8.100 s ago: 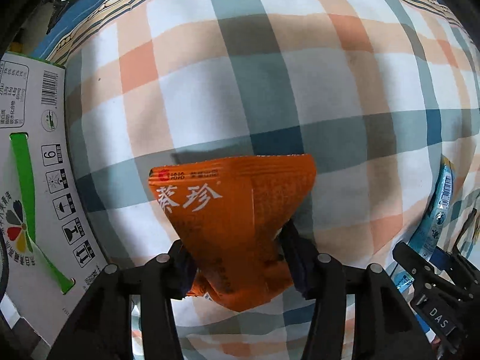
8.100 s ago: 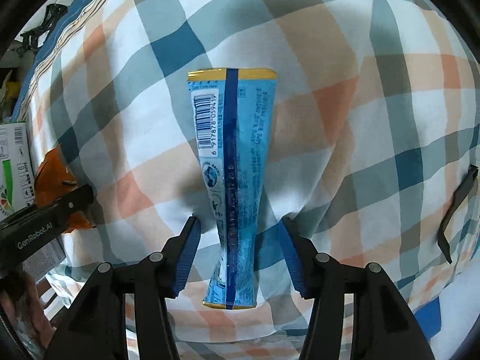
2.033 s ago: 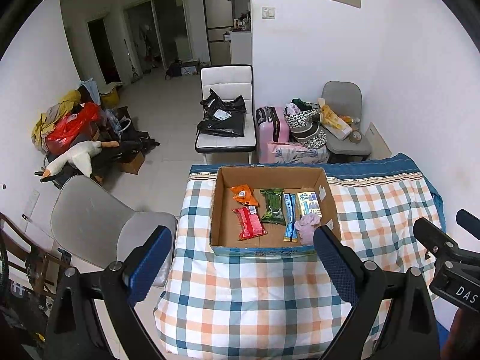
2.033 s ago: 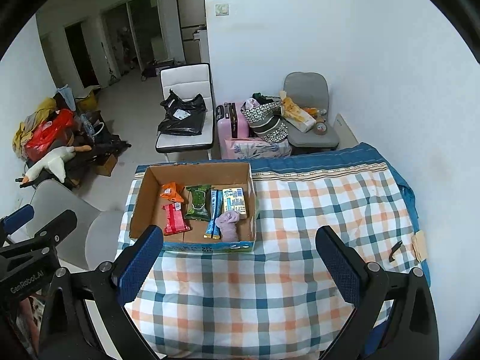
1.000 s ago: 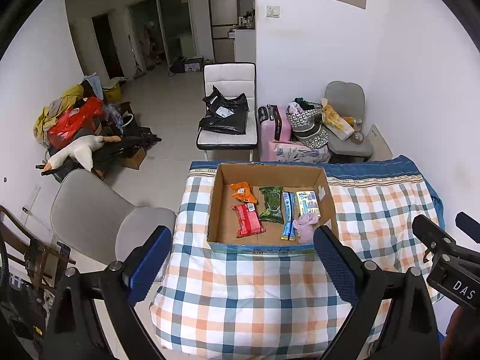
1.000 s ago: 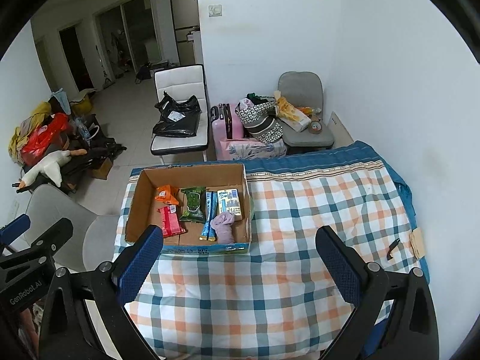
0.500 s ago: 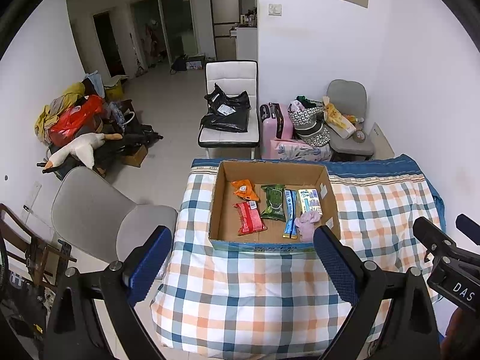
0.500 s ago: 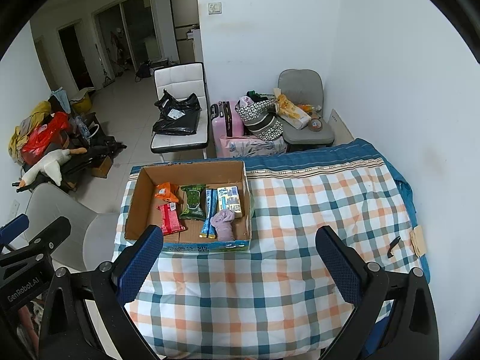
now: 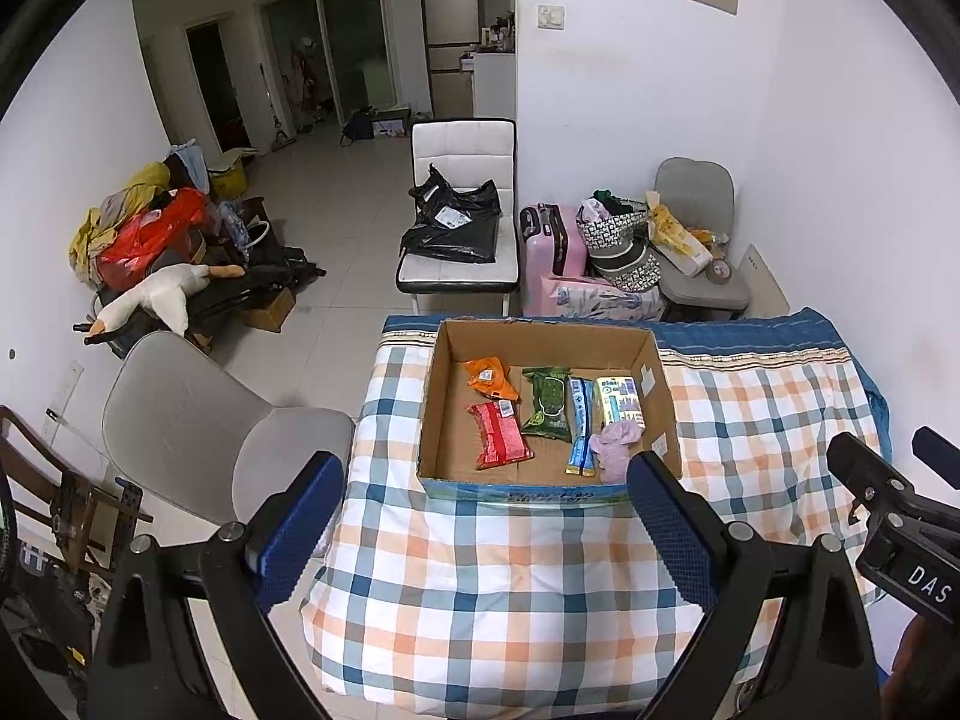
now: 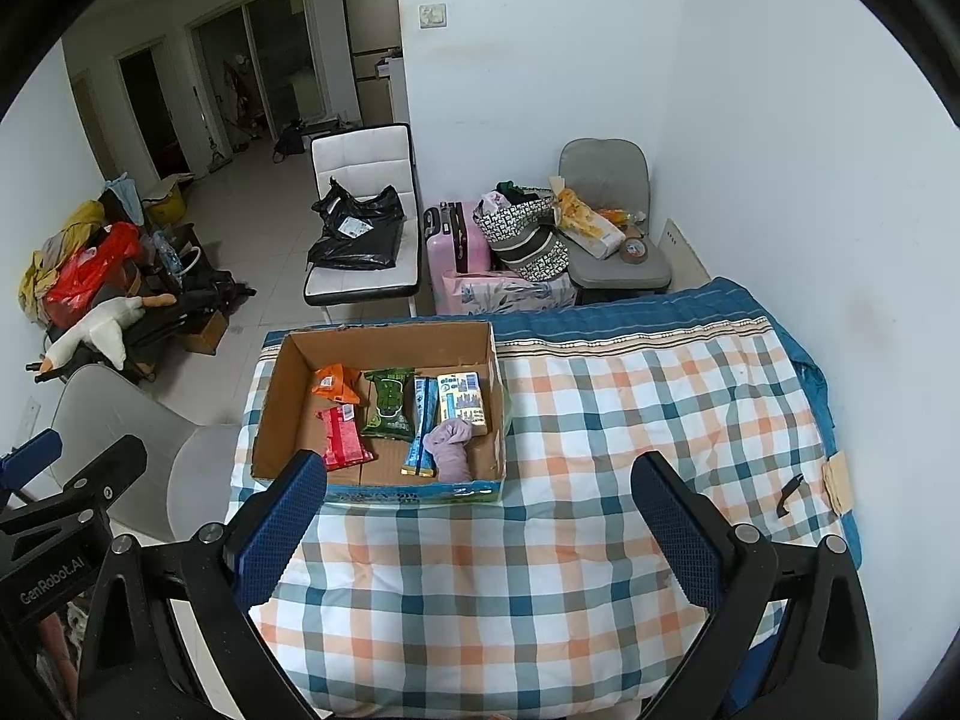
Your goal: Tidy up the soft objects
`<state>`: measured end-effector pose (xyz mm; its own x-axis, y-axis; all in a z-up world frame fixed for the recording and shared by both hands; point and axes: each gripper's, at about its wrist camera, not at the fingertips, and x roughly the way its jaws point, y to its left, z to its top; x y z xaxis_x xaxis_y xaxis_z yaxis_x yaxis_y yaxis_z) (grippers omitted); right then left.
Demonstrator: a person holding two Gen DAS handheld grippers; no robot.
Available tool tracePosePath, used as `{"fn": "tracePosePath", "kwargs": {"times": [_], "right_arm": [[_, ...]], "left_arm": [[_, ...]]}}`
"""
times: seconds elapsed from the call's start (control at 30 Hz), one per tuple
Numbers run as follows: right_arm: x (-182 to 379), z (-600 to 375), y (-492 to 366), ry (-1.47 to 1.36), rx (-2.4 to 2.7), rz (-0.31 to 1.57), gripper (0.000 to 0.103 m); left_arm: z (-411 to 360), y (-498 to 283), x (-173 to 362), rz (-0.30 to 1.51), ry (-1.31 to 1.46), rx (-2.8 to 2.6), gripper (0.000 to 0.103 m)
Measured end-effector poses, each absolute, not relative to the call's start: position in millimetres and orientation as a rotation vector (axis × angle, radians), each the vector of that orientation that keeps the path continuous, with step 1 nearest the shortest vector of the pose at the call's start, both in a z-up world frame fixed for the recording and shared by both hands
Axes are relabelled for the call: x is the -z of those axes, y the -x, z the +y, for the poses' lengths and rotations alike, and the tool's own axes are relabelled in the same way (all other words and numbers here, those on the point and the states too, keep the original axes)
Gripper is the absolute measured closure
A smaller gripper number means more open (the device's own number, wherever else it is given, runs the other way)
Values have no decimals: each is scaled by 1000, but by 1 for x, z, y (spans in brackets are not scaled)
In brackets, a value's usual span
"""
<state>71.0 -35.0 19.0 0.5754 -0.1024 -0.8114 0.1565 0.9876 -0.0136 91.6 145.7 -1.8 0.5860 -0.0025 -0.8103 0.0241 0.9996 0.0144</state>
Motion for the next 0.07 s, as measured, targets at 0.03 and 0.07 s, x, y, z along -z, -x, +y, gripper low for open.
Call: {"fn": "tracePosePath", "kwargs": {"times": [0.03,0.07], "right_arm": [[-19,-35,-72,-62,152,946,0],[-19,-35,-72,-63,152,945,0]], "left_arm": [[146,-91,2,943,-24,15,6],[146,-91,2,942,-23,16,6]]}}
